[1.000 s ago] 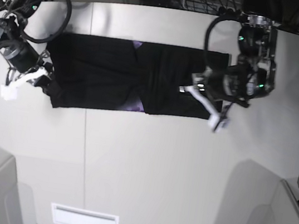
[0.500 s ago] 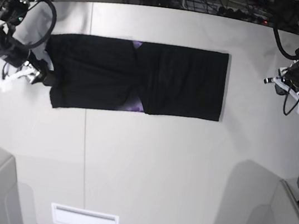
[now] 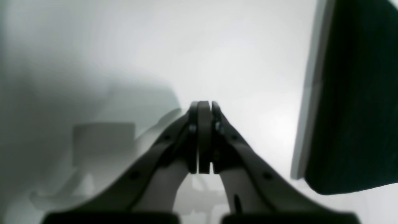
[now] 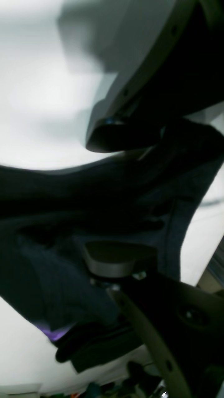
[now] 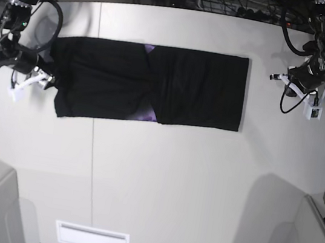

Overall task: Fold the T-shirt properly
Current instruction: 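Release the left gripper and reposition both grippers at the strip ends, then fold the strip end with the right gripper over toward the left gripper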

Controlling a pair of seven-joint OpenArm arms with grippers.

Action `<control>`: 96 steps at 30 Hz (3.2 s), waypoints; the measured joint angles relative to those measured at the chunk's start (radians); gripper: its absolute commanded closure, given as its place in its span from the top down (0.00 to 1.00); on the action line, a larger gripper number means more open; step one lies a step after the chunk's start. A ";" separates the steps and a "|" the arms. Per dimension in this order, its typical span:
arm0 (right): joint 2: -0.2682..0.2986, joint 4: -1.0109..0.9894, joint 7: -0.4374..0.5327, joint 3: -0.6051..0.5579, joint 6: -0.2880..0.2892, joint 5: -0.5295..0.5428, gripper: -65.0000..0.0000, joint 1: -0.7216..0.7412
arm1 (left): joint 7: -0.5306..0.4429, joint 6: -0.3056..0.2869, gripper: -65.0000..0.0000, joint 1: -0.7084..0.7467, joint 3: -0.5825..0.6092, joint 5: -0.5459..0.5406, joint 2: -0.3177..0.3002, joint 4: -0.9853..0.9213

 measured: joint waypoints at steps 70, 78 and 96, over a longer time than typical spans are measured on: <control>-0.393 0.517 -0.093 -0.356 -0.138 -0.026 0.00 -0.046 | 0.008 0.068 0.00 -0.222 0.510 0.011 0.086 -0.105; -0.385 0.473 -0.064 -0.406 -0.142 -0.030 0.00 -0.050 | 0.007 0.068 0.00 -0.219 0.510 0.008 0.085 -0.105; -0.381 0.397 0.000 -0.448 -0.143 -0.030 0.00 -0.042 | 0.005 0.063 0.00 -0.104 0.386 -0.004 0.047 0.045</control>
